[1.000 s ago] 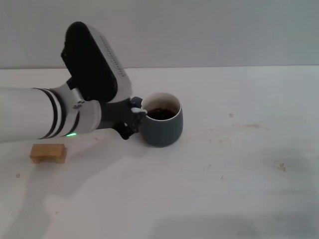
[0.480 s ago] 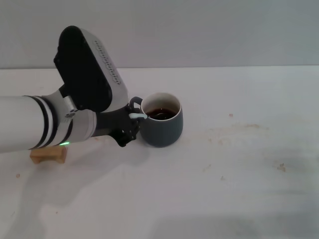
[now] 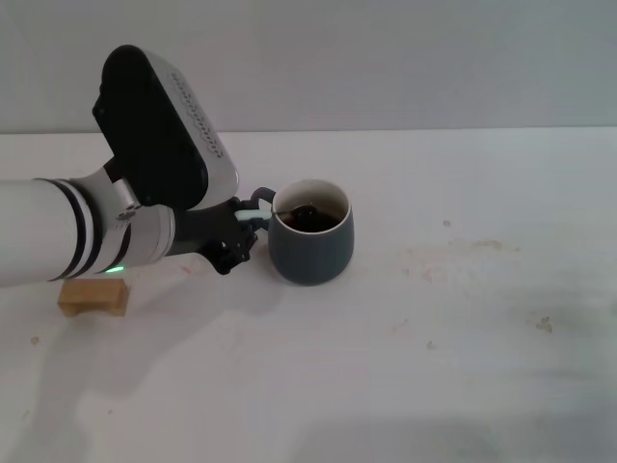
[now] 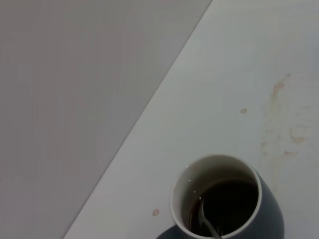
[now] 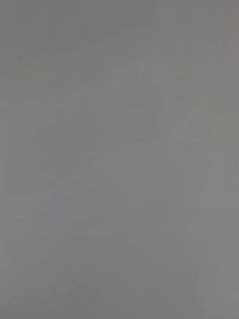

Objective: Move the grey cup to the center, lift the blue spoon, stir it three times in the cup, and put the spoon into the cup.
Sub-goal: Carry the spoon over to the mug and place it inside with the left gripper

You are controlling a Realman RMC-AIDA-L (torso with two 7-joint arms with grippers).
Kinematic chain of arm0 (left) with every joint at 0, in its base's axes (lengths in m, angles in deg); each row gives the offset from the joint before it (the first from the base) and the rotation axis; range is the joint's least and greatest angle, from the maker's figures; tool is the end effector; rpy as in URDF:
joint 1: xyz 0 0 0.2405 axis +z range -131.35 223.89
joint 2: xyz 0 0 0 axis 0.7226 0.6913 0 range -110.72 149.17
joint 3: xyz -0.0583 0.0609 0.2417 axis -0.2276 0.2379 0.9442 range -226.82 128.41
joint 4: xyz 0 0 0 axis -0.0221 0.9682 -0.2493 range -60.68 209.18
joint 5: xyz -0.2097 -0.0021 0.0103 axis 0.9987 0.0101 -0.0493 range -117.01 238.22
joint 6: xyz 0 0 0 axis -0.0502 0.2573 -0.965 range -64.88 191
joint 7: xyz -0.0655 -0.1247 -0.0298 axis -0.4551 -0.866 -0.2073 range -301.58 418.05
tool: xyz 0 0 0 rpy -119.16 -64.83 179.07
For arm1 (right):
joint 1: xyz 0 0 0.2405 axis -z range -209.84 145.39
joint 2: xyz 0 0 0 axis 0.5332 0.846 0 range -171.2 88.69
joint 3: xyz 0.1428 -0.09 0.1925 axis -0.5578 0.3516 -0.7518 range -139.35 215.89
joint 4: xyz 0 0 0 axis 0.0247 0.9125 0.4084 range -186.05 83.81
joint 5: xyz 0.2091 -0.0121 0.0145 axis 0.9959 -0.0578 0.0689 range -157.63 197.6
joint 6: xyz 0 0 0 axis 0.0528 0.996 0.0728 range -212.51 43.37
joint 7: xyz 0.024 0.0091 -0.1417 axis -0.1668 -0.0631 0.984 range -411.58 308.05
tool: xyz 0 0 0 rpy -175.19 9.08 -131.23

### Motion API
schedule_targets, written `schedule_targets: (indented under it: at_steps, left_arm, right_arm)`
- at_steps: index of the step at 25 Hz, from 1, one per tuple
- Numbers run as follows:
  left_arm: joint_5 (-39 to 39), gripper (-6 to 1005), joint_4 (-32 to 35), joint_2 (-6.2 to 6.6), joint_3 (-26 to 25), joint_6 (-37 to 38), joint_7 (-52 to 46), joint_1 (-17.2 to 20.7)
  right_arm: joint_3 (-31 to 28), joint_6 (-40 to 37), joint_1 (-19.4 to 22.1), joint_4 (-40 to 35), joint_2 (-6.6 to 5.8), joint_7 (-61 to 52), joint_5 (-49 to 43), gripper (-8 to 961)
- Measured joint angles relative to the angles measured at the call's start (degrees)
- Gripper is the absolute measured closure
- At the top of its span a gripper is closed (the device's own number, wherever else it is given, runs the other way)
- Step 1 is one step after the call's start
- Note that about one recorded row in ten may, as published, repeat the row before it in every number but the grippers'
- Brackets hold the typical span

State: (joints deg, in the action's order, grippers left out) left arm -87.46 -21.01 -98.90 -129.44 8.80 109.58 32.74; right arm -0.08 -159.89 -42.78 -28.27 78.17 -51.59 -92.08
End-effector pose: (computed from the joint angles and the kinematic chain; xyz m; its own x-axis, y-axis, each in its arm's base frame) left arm -0.1625 0.3343 -0.0129 0.9857 0.1255 -0.1127 0.0266 -0.7755 -0.6308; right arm 0.3456 0.2583 -0.0154 0.6190 0.1089 -0.7778 -0.7854 0.0930 -0.6120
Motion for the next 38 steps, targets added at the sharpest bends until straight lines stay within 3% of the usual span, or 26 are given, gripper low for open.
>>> schedule_targets:
  at_steps: [14, 19, 29, 38]
  left_arm:
    - [0.31, 848, 1.04, -0.20, 1.28, 0.84, -0.02, -1.68]
    - [0.24, 845, 0.08, -0.19, 4.17, 1.32, -1.21, -0.89]
    - [-0.95, 840, -2.56, 0.05, 3.67, 0.91, -1.57, 2.56]
    - [-3.66, 834, -1.02, -0.01, 2.79, 2.59, -2.71, 1.21]
  right_arm:
    - [0.56, -0.41, 1.23, 0.18, 0.11, -0.01, 0.26, 954]
    - [1.07, -0.50, 1.44, 0.24, 0.11, -0.01, 0.18, 954]
    - [1.43, -0.62, 1.41, 0.27, 0.06, -0.01, 0.35, 954]
    - [1.43, -0.62, 1.18, 0.35, 0.01, -0.10, 0.24, 954]
